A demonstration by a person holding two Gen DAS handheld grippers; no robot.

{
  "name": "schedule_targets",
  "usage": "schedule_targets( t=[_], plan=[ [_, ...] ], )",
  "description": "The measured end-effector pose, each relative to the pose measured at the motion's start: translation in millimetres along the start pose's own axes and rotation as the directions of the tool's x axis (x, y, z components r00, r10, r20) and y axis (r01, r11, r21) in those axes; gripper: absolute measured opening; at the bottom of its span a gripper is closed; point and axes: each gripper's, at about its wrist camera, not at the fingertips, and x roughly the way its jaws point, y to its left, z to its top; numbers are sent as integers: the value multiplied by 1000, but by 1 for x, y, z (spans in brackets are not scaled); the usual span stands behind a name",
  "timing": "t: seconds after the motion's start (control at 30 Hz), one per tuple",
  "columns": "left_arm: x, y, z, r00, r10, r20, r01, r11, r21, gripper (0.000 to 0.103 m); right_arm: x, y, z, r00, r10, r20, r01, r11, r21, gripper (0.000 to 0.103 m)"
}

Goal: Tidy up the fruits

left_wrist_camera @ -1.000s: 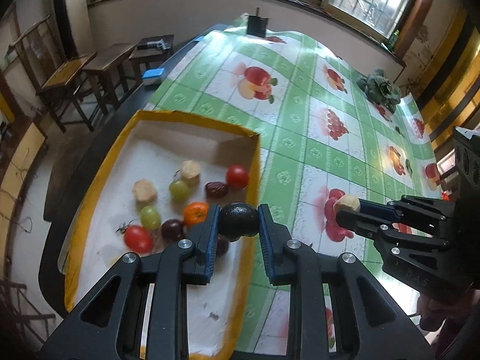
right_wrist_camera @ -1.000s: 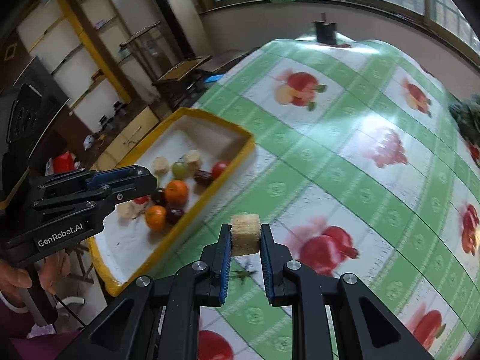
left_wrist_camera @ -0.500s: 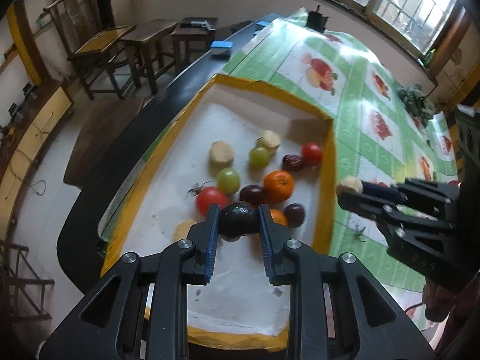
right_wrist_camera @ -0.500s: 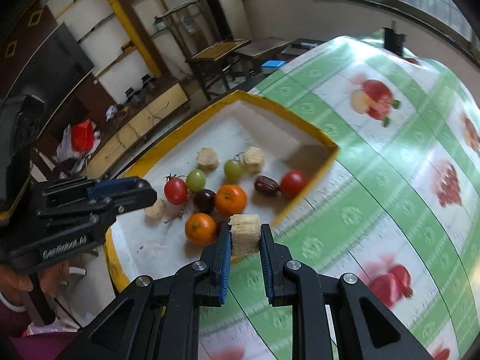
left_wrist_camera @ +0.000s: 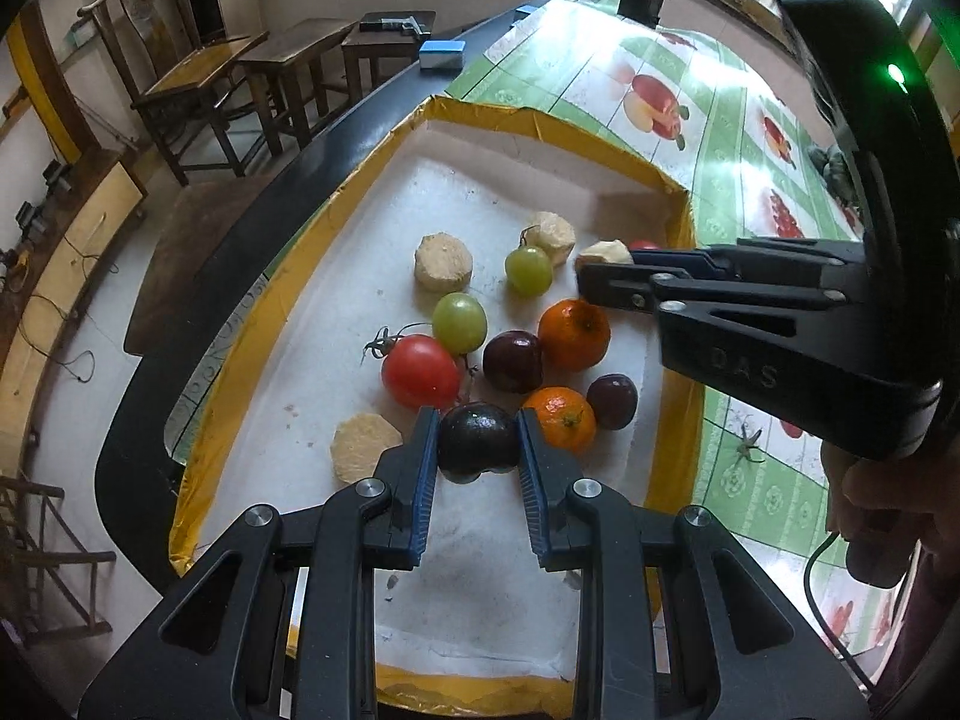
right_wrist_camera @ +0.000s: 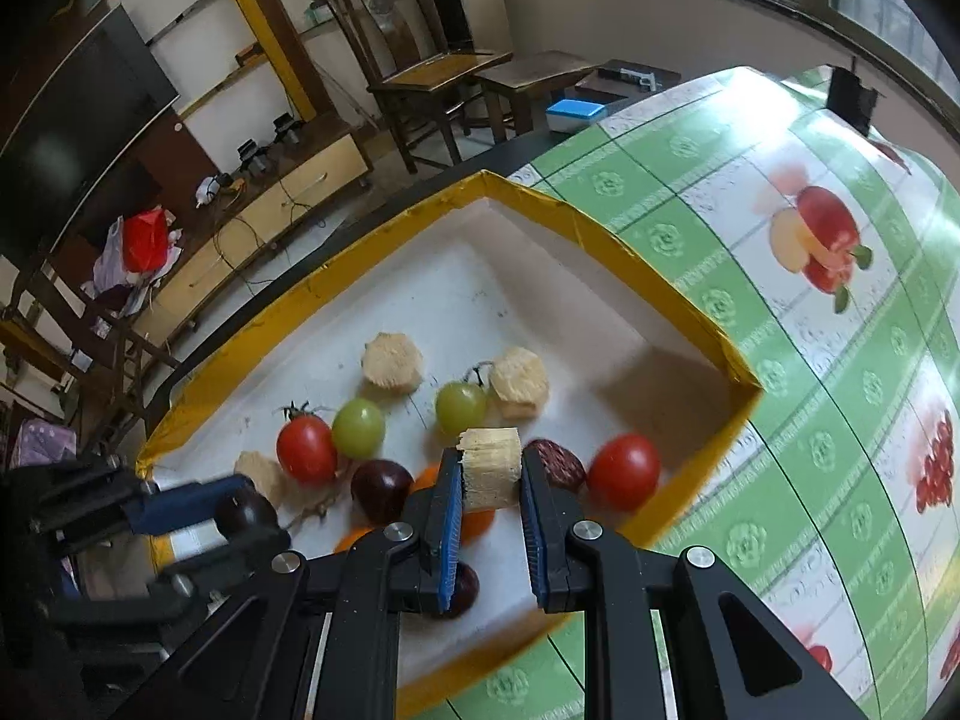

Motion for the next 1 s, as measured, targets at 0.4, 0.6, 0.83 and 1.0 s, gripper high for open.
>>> schedule_targets(
  t=[0.4, 0.6, 0.83, 1.0],
  plan=[
    [12, 2, 0, 999, 46, -20, -47, 999, -26, 28, 6, -8, 1, 999, 33, -10, -33, 999, 41, 26],
    [2, -5, 1, 998, 65, 25, -64, 998, -16, 52, -20, -11, -11, 998, 46, 38, -49, 996, 69, 28],
    [-33, -23, 12, 986, 84, 144, -85, 996, 2, 63, -68, -27, -40, 993, 14, 114, -29, 991, 134, 34],
    [-51, -34, 16, 975, 98, 200, -102, 995, 10, 63, -85, -39, -57, 993, -2, 121, -20, 984, 177, 34]
  ],
)
